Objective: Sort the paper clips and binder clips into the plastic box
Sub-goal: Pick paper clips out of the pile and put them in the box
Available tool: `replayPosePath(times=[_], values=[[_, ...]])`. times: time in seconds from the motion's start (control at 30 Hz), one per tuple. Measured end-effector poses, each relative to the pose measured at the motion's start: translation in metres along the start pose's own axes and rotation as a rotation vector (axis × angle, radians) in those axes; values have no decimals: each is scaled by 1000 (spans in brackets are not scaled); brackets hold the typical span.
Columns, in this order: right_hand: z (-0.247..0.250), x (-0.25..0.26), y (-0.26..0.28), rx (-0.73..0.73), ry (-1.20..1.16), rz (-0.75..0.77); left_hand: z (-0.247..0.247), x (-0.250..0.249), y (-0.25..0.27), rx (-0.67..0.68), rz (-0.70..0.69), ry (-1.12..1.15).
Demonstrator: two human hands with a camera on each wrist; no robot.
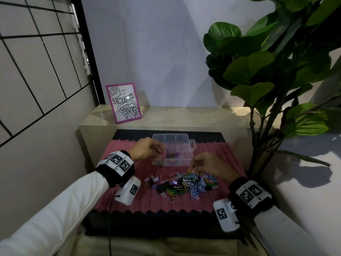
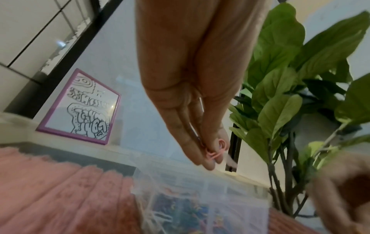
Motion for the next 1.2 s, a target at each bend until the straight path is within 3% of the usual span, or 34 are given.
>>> replayPosePath(times=[0.13,0.33,0.5,0.63,0.83,1.03,1.13,1.2], values=[[-3,-3,3,9,-81,-29,8,-4,-19,-95,-17,-132],[4,-8,7,-42,-135,-30,1,0,-17,-36,-71,-269],[12,-11,-3,-106,-200,-47,14,11,-4,-167,-76,-198],[21,3,-26,-243,-315,-5,25,18,-4,-238,-35,-104],[17,30,-69,-349,-199,-36,10,14,-13,-71,-25,-133],[-9,34,-76,-161,253,3,1,0,6,-153,-132,-171],[-5,43,-56,-195,248,128,-18,3,22,0,-156,-145],[-9,46,-41,-92,248,197,-35,9,26,109,-118,-188]])
Point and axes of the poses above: each hand's wrist, its own y-axis away from the middle knuckle, its own z-axis out of the back of the hand, x = y × z, the point moved 7 cm from there along -y, towards the middle knuckle, and after that the axes turned 6 degrees about -x, right-handed, at the moved point
